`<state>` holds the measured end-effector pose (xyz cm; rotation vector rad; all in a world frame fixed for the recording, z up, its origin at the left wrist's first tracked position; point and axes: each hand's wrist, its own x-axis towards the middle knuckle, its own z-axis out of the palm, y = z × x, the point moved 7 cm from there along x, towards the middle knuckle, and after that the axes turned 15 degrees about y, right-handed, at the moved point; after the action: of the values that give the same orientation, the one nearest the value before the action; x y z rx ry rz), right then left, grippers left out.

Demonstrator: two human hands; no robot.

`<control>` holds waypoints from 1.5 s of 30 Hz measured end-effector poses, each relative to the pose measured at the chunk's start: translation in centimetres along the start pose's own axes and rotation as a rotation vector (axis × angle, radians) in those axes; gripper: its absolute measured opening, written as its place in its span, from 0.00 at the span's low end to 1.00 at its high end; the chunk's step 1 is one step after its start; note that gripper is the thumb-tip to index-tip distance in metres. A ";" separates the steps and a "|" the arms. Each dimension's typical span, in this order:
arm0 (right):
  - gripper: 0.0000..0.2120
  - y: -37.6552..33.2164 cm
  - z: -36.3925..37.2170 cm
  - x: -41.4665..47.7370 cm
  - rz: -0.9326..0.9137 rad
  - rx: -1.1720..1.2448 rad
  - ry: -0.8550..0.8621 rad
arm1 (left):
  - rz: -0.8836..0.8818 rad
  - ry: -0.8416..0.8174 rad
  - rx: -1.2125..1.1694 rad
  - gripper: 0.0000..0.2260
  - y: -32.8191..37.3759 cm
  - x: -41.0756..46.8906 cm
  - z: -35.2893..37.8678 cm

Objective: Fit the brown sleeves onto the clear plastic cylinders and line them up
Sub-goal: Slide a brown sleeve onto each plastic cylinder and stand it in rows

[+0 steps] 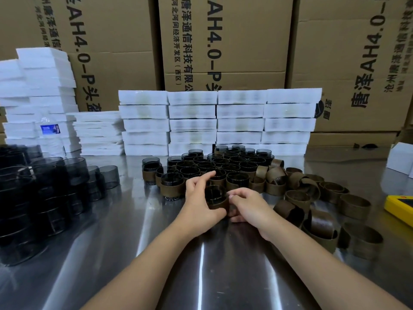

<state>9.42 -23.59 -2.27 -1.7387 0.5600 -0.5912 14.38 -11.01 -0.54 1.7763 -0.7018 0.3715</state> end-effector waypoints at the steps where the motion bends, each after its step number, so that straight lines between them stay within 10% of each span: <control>1: 0.09 -0.1 -0.2 0.2 -0.050 -0.061 0.031 | -0.022 -0.004 -0.030 0.36 -0.2 0.1 0.0; 9: 0.07 -2.6 -0.5 -0.5 -0.597 -0.443 0.139 | -0.108 0.155 0.088 0.38 -2.4 1.0 -0.7; 27: 0.21 -1.0 1.5 -0.8 -0.641 -0.647 -0.101 | -0.355 0.742 0.606 0.27 -6.1 1.7 -10.7; 37: 0.19 -1.2 1.8 -1.1 -0.682 -0.661 -0.136 | -0.014 0.608 1.075 0.29 -5.5 4.9 -13.4; 45: 0.16 -1.4 2.0 -1.2 -0.710 -0.670 -0.151 | -0.534 0.395 1.347 0.26 -5.8 9.0 -21.5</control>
<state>9.85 -21.03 -1.41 -2.6235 -0.0073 -0.8032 27.04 7.90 7.05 2.8777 0.4978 0.9077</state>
